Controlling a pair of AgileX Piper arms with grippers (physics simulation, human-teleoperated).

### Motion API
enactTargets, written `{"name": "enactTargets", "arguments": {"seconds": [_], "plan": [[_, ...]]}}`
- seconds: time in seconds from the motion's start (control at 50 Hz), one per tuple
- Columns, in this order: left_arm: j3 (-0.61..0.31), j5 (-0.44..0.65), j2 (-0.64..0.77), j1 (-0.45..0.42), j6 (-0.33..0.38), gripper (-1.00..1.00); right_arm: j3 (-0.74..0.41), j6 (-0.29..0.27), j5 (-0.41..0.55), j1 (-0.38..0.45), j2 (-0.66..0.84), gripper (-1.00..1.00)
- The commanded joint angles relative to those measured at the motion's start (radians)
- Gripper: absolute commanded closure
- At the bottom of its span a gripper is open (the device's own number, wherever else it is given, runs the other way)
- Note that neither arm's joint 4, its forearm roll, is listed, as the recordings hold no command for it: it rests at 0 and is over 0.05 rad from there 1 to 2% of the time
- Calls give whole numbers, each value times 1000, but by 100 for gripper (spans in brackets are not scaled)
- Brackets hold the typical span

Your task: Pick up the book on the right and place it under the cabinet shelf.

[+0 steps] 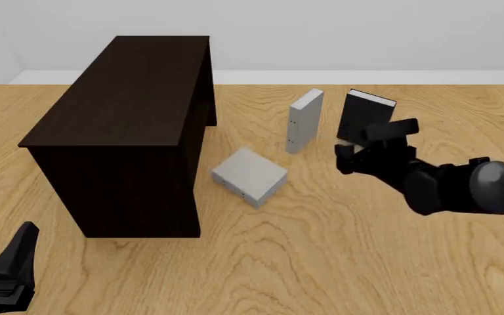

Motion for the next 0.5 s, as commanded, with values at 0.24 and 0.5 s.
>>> {"name": "enactTargets", "arguments": {"seconds": [0.24, 0.5], "plan": [[0, 0, 0, 0, 0, -100, -27, -47, -51, 7, 54, -100], [0, 0, 0, 0, 0, -100, -28, -64, -66, 18, 58, -100]]}}
